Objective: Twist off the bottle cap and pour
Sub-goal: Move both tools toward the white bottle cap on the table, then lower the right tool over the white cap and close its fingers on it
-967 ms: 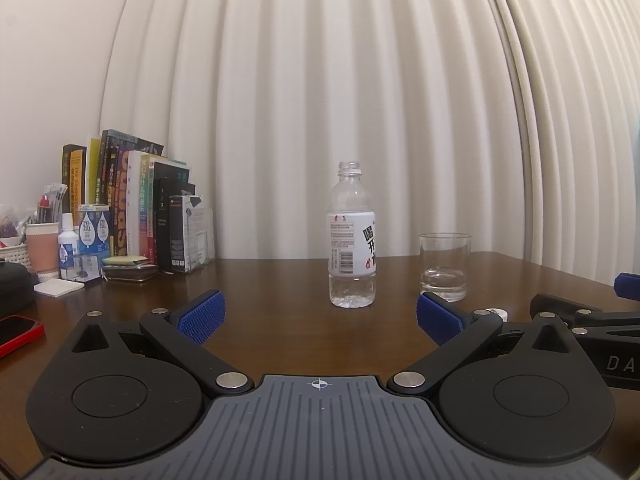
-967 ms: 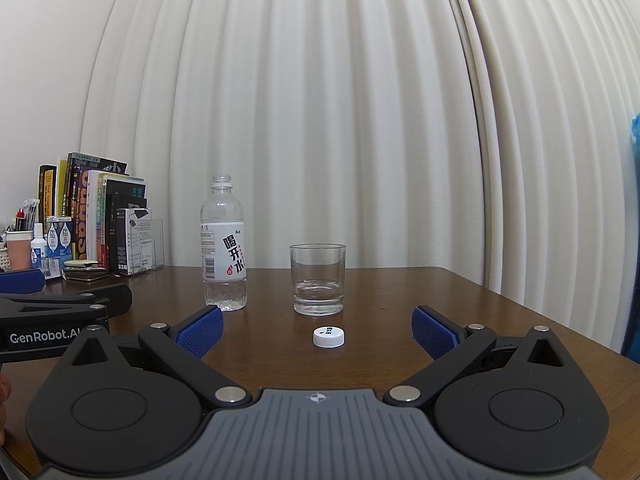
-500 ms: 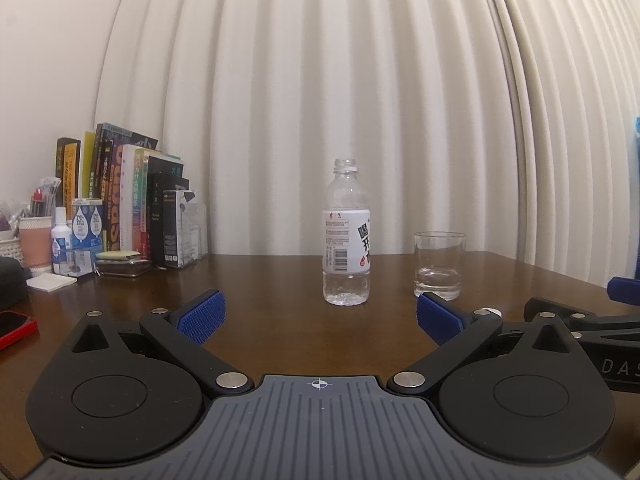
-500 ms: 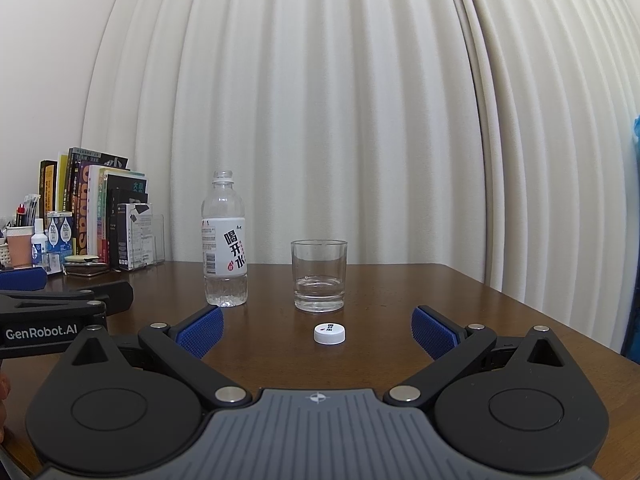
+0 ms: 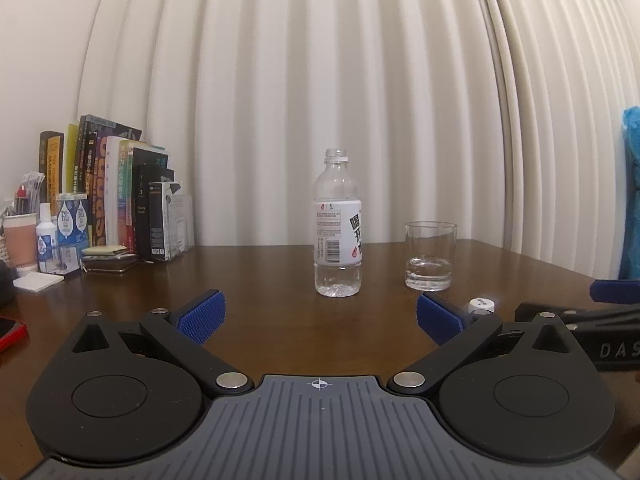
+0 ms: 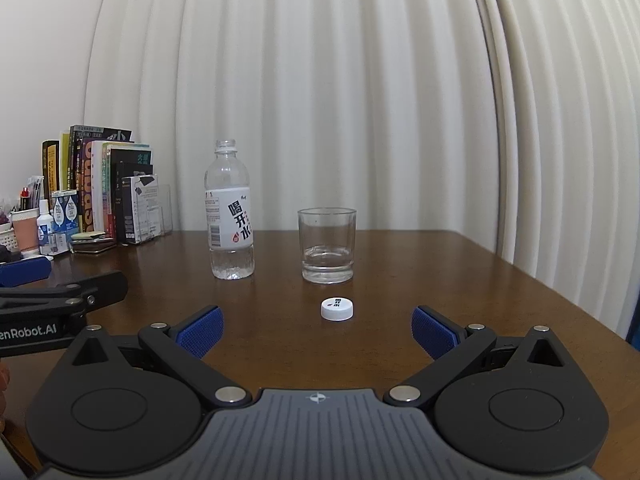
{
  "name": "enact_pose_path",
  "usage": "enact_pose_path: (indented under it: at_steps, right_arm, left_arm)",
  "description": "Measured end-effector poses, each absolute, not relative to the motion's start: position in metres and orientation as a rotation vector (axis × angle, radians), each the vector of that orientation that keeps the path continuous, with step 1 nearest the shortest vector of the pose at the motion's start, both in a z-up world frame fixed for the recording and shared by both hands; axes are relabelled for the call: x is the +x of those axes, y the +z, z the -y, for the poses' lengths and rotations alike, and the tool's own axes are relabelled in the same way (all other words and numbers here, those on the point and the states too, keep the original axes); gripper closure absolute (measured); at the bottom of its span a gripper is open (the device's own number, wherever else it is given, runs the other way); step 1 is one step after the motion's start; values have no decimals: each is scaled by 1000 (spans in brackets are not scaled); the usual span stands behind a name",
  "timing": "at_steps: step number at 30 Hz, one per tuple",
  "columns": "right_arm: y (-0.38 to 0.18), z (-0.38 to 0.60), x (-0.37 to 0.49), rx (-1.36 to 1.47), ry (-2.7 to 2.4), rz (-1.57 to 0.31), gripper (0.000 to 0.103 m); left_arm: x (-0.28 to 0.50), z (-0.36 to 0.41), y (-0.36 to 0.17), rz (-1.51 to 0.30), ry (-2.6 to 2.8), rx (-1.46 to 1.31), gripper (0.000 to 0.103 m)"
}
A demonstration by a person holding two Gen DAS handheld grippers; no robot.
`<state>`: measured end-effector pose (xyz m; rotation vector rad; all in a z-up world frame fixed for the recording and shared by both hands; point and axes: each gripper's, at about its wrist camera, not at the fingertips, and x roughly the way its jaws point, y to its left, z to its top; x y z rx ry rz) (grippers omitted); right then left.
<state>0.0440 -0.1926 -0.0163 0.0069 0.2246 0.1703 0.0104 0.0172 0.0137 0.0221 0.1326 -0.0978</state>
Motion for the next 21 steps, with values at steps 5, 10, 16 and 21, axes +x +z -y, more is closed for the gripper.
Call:
enact_pose_path:
  at_steps: [5,10,16,21]
  right_arm:
    - [3,199,59,-22,244,-261,0]
    - [19,205,83,-55,307,-340,0]
    - [26,207,107,-97,384,-415,2]
    - [25,207,127,-146,390,-453,11]
  left_arm:
    - [18,-30,33,-125,-180,14,0]
    - [28,-41,53,-77,-248,53,0]
    - [49,-44,64,-62,-310,83,0]
    - [64,-40,63,-63,-351,130,0]
